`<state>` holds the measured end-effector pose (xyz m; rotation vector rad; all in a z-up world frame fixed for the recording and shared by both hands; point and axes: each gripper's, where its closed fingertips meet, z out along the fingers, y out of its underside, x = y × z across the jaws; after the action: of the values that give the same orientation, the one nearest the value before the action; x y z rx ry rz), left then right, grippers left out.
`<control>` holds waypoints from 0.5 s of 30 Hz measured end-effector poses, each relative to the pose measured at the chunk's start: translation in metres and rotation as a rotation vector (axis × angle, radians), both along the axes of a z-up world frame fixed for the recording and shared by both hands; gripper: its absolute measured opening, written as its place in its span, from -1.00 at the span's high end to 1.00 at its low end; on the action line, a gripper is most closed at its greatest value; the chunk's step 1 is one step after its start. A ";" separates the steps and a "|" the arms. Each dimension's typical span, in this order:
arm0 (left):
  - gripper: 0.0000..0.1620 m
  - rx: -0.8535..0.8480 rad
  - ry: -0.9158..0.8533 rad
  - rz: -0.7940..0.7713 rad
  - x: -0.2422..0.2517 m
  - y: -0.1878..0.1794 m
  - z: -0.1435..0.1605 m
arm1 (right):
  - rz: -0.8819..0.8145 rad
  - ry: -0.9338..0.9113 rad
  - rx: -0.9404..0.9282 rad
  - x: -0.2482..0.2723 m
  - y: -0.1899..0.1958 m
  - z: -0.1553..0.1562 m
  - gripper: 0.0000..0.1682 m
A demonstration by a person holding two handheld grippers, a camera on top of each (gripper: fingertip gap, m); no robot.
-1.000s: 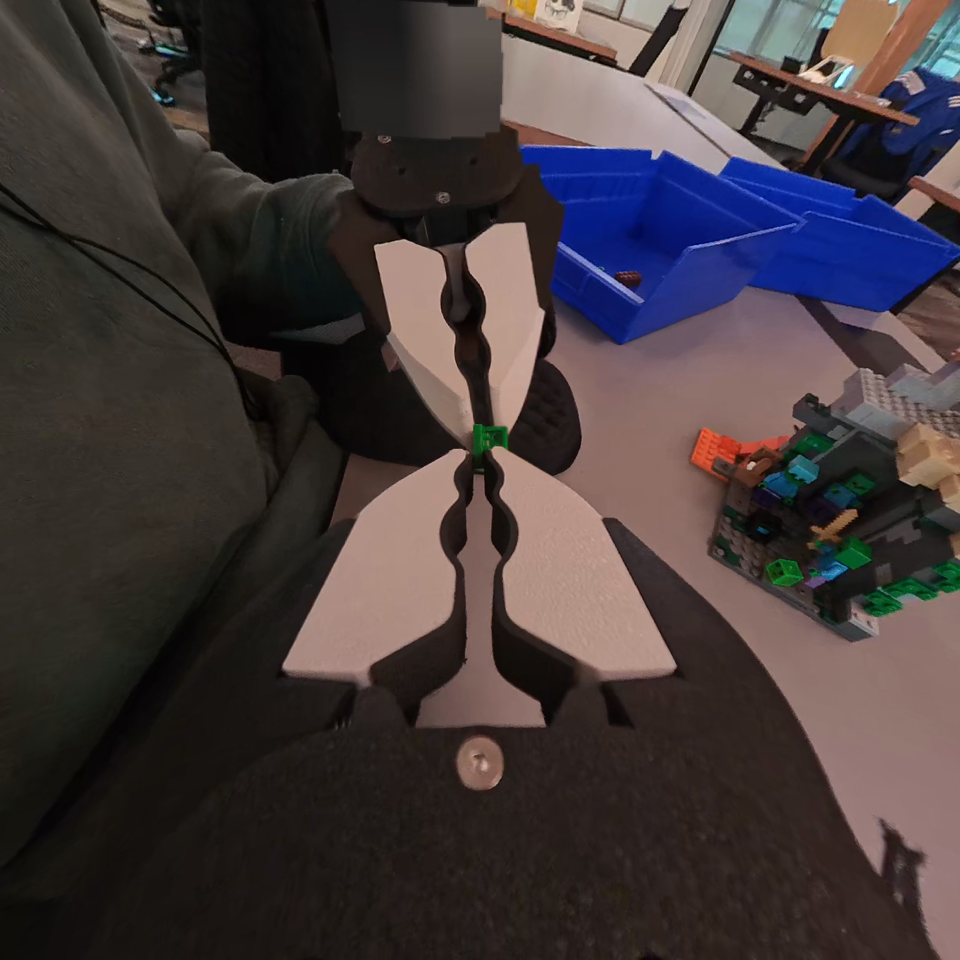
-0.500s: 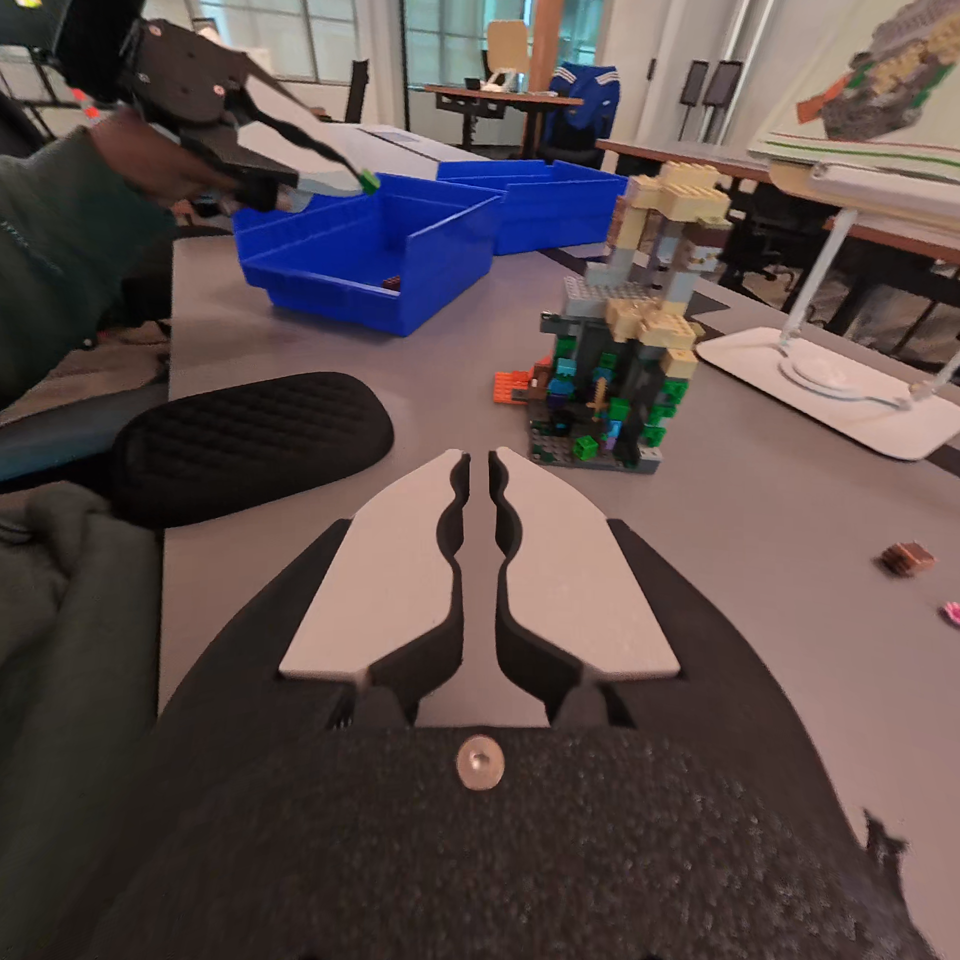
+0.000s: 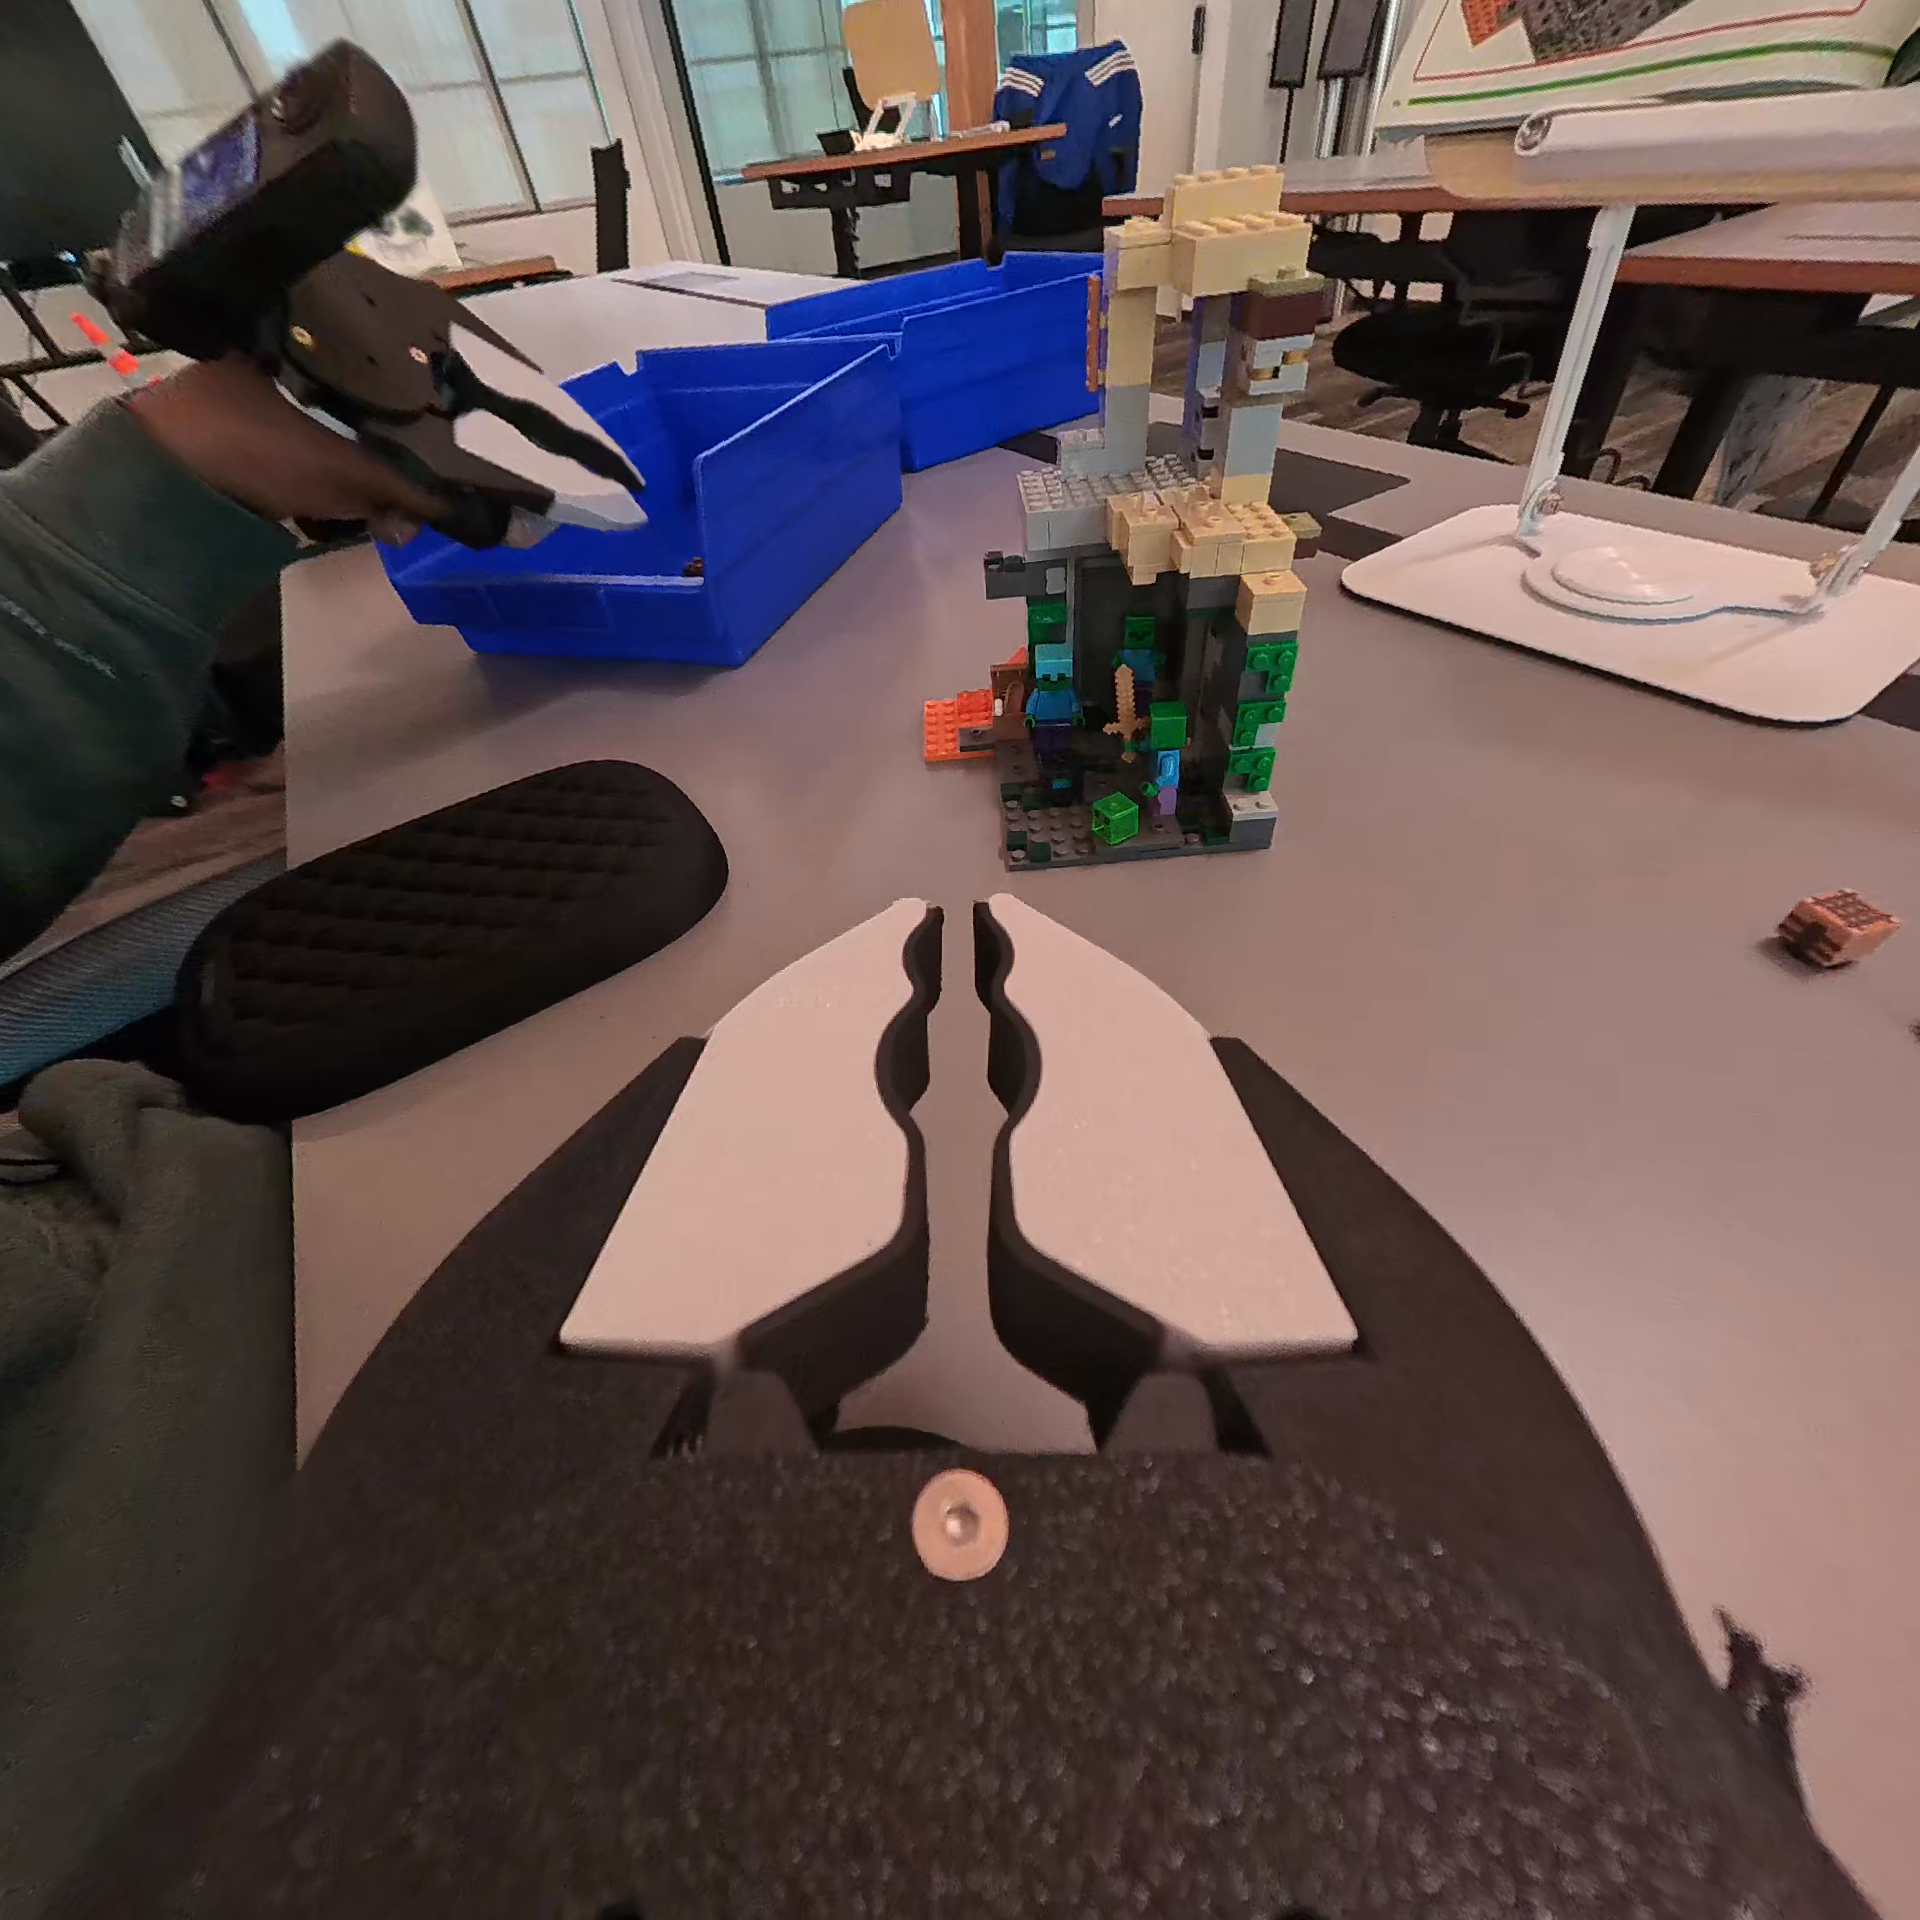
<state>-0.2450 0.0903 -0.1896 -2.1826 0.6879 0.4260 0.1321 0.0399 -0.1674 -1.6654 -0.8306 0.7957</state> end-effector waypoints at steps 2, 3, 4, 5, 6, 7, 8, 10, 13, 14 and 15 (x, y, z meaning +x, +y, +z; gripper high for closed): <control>0.78 0.053 -0.015 0.000 0.000 0.000 0.011 | 0.000 -0.008 -0.001 -0.001 0.000 -0.002 0.94; 0.77 0.092 -0.034 -0.010 0.003 0.000 0.019 | 0.001 -0.011 0.001 -0.002 0.000 -0.002 0.94; 0.76 0.131 -0.065 -0.027 0.009 -0.001 0.028 | 0.002 -0.015 0.004 -0.002 -0.001 -0.002 0.94; 0.81 0.168 -0.104 -0.054 0.018 -0.002 0.037 | 0.005 -0.020 0.003 -0.003 -0.001 -0.003 0.94; 0.81 0.194 -0.151 -0.098 0.031 -0.005 0.045 | 0.009 -0.025 0.000 -0.005 -0.001 -0.004 0.94; 0.82 0.212 -0.203 -0.156 0.048 -0.009 0.052 | 0.016 -0.029 -0.007 -0.006 -0.002 -0.005 0.94; 0.83 0.232 -0.264 -0.214 0.067 -0.012 0.058 | 0.024 -0.033 -0.017 -0.008 -0.002 -0.006 0.94; 0.87 0.233 -0.401 -0.363 0.115 -0.024 0.064 | 0.037 -0.040 -0.041 -0.014 -0.001 -0.006 0.94; 0.87 0.176 -0.448 -0.517 0.171 -0.031 0.052 | 0.067 -0.126 -0.077 -0.027 0.010 -0.008 0.92; 0.85 0.157 -0.434 -0.550 0.186 -0.028 0.044 | 0.074 -0.182 -0.076 -0.031 0.017 -0.011 0.90; 0.83 0.136 -0.420 -0.575 0.199 -0.025 0.037 | 0.085 -0.237 -0.074 -0.035 0.026 -0.015 0.87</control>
<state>-0.0458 0.0657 -0.1527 -1.7591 0.9627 -0.2698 0.0966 0.0656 -0.1823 -1.8234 -1.0535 0.7021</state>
